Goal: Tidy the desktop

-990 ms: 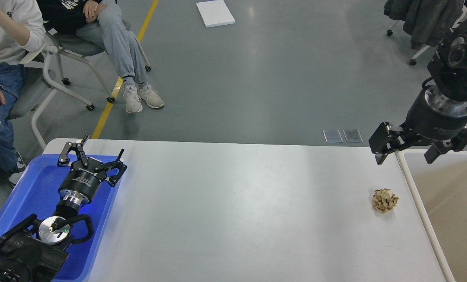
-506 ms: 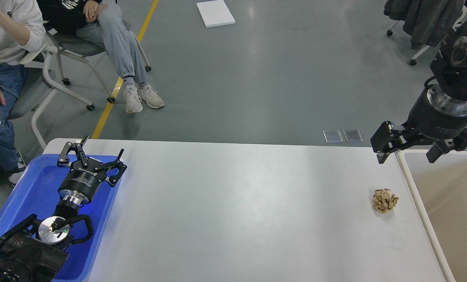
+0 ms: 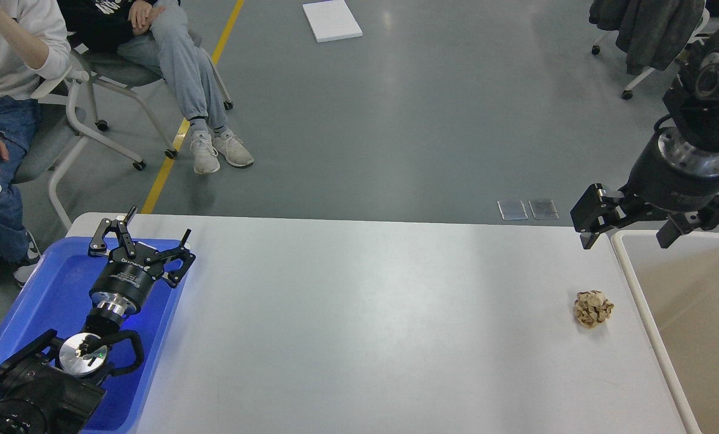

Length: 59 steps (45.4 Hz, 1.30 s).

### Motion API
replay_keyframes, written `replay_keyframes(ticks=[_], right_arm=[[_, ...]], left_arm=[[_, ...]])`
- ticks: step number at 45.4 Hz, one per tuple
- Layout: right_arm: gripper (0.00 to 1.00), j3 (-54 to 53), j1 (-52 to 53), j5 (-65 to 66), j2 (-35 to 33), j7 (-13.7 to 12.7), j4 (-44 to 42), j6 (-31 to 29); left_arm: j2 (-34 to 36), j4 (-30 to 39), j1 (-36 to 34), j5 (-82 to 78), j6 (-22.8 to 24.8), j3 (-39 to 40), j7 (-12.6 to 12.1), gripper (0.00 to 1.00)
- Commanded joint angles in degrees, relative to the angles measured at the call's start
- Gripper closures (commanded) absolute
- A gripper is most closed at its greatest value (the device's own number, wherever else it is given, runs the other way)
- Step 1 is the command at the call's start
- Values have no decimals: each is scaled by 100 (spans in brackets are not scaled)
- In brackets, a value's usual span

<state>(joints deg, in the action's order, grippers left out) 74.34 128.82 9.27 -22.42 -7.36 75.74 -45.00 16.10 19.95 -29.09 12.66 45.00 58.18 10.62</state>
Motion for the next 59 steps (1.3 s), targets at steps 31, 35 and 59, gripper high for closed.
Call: replay_keyframes(ticks=[31, 35, 59], right_arm=[[0, 11, -147, -4, 27, 7, -77, 0], [0, 2, -173, 4, 18, 7, -77, 0], [0, -507, -1139, 110, -579, -2, -112, 1545]], left_arm=[[-1, 0, 0, 0, 0, 0, 1, 0], [-1, 0, 0, 0, 0, 0, 1, 0], [-1, 0, 0, 0, 0, 0, 1, 0]])
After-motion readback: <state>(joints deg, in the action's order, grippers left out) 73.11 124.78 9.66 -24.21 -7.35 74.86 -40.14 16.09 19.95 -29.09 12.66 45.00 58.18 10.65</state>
